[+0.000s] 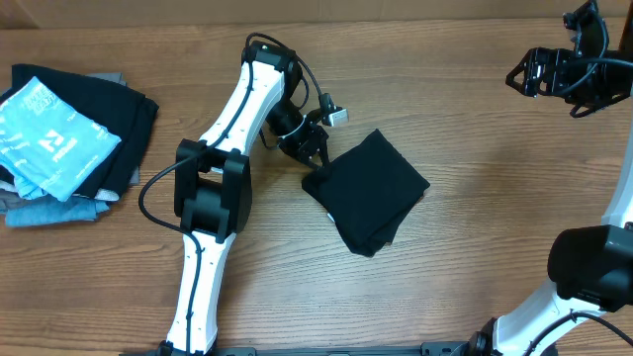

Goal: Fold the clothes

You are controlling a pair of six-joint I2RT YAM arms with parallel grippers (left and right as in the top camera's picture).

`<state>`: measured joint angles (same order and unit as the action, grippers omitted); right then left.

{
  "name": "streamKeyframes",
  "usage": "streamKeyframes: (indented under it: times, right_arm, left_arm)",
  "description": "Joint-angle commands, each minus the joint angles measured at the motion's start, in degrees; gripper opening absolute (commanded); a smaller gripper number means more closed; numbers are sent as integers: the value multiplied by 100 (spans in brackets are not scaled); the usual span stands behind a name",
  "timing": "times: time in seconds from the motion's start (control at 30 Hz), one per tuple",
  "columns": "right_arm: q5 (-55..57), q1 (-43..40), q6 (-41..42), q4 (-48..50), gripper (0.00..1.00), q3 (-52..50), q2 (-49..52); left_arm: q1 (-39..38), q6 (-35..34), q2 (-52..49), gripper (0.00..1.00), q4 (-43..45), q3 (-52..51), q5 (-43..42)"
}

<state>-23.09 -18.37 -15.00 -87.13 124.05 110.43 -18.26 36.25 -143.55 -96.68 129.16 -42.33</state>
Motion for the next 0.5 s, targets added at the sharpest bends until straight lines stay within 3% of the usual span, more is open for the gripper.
streamKeyframes:
  times: [0.0, 0.17, 0.37, 0.47]
  right_arm:
    - [9, -9, 24, 9, 100, 9, -9]
    - [9, -9, 24, 11, 100, 9, -9]
    - [9, -7, 24, 11, 100, 9, -9]
    - [9, -7, 24, 11, 100, 9, -9]
  left_arm:
    - [39, 216, 52, 4, -15, 151, -271]
    - [-142, 483, 48, 4, 144, -96, 20]
    - [-157, 76, 42, 4, 1115, -1145, 365]
    - [-157, -223, 42, 4, 1572, -1552, 957]
